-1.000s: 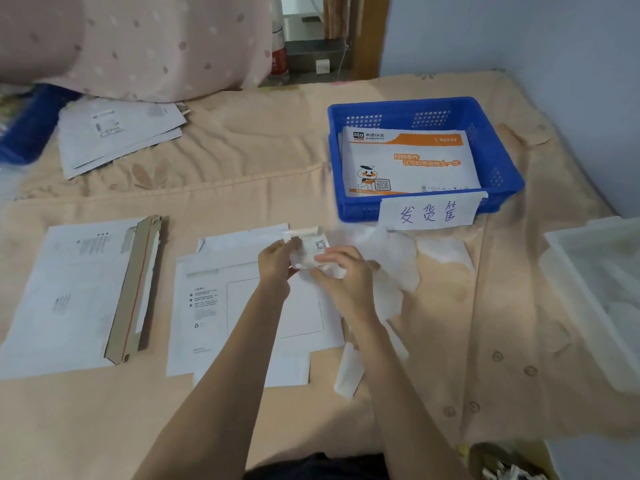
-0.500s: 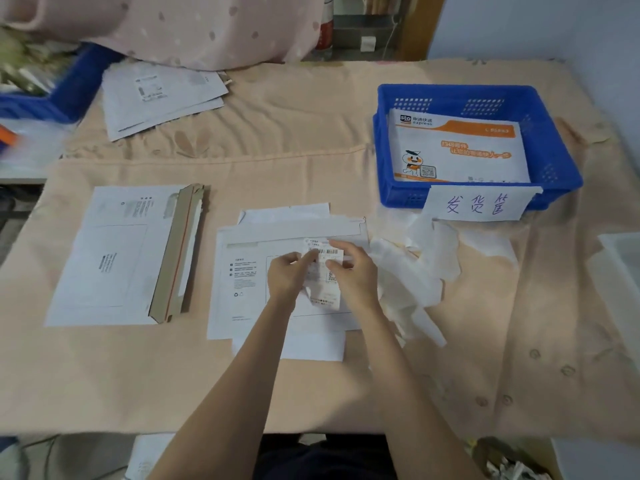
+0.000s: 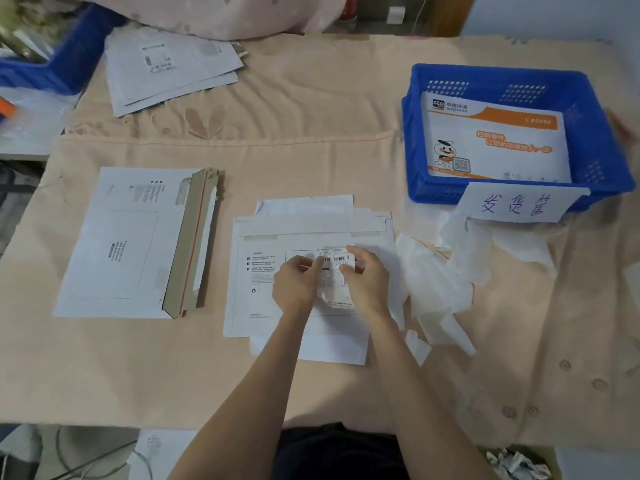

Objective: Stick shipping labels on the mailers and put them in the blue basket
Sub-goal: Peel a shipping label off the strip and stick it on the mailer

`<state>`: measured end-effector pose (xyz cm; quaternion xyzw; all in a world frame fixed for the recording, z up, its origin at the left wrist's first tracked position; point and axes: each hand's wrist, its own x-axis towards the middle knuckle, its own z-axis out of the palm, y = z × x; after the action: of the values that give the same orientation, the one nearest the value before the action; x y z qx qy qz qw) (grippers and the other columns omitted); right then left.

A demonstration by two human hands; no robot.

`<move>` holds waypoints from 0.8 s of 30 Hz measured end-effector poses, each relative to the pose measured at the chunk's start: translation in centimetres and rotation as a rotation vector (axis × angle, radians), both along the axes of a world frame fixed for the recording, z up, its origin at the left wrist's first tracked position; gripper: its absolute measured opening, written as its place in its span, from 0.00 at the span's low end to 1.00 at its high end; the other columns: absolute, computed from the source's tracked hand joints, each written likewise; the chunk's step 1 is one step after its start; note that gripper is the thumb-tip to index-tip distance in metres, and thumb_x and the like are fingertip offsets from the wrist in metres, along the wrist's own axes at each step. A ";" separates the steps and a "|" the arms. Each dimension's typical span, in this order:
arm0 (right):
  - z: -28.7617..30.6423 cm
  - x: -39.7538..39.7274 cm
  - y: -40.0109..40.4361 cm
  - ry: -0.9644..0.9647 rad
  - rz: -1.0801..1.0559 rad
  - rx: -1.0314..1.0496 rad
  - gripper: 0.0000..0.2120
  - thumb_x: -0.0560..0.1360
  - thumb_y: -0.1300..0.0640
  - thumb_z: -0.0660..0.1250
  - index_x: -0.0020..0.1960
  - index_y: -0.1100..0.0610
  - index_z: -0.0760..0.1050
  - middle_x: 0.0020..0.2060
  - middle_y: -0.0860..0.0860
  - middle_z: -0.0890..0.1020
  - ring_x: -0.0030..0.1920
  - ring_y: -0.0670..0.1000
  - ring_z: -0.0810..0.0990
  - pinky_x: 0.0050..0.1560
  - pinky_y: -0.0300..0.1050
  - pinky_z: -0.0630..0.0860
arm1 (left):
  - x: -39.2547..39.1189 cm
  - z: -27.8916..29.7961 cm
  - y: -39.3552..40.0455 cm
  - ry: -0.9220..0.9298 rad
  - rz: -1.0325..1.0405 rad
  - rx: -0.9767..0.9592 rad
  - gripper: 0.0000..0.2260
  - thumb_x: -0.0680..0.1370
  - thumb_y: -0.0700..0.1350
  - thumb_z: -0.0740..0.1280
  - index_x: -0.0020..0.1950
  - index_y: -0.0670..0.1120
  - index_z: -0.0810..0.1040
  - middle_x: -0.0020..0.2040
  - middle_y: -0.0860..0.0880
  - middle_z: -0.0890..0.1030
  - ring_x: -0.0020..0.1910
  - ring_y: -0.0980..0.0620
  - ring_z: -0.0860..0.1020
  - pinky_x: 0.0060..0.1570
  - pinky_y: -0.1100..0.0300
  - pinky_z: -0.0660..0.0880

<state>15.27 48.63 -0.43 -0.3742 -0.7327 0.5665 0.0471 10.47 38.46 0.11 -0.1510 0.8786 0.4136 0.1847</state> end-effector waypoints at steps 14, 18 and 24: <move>-2.2 -0.7 0.0 -0.052 0.033 0.085 0.19 0.73 0.67 0.65 0.60 0.52 0.78 0.51 0.52 0.79 0.47 0.50 0.79 0.51 0.44 0.77 | -1.8 -1.9 0.5 0.029 -0.078 -0.155 0.12 0.75 0.57 0.66 0.39 0.50 0.79 0.38 0.54 0.81 0.38 0.51 0.76 0.37 0.60 0.67; -2.3 -0.7 0.0 -0.052 0.031 0.090 0.19 0.73 0.67 0.65 0.60 0.53 0.78 0.50 0.53 0.79 0.47 0.51 0.79 0.50 0.42 0.77 | -2.0 -2.1 0.6 0.016 -0.084 -0.169 0.13 0.75 0.57 0.66 0.40 0.49 0.79 0.39 0.53 0.82 0.38 0.50 0.77 0.36 0.60 0.66; -2.2 -0.7 -0.1 -0.046 0.036 0.099 0.19 0.73 0.67 0.65 0.60 0.53 0.78 0.50 0.51 0.77 0.47 0.50 0.78 0.51 0.45 0.78 | -2.2 -2.2 0.7 0.004 -0.080 -0.182 0.13 0.75 0.57 0.66 0.39 0.49 0.78 0.40 0.52 0.82 0.38 0.50 0.76 0.36 0.60 0.65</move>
<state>14.56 48.57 -2.64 -0.3711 -0.7672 0.5217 0.0384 8.30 39.17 -2.05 -0.1310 0.9182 0.3247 0.1850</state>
